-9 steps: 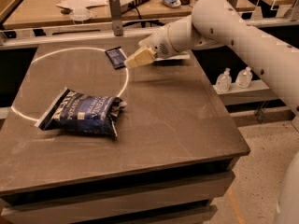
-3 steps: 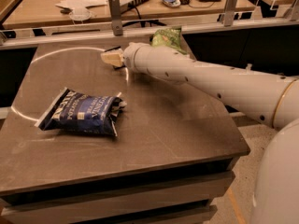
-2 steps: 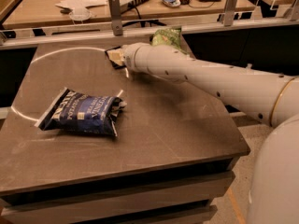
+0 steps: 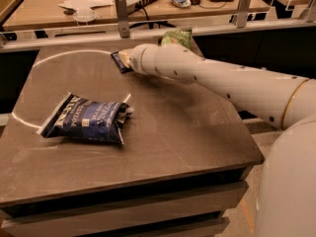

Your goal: Move rxbar blueberry near blue chip bag

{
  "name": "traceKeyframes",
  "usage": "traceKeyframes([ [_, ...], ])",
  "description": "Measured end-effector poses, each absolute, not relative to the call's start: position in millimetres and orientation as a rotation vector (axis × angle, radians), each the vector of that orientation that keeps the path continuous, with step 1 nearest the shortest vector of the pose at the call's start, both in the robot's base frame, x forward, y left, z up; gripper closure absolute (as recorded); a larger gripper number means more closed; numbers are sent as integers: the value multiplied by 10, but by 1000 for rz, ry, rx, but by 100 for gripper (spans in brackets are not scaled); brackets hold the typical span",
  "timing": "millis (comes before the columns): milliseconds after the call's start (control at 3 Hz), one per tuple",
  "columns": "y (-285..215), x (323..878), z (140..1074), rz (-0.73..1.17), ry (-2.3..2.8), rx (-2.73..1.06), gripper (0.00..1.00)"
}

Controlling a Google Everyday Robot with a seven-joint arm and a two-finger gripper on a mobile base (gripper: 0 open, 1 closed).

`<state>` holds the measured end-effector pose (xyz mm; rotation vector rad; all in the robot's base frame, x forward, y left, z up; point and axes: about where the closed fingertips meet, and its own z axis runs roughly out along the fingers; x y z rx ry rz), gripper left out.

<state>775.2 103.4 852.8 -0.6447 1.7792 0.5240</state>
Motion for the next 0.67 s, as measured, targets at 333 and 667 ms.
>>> traceKeyframes([
  [333, 1043, 7756, 8536, 521, 1784, -648, 58],
  [667, 1050, 7768, 8529, 502, 1810, -641, 27],
])
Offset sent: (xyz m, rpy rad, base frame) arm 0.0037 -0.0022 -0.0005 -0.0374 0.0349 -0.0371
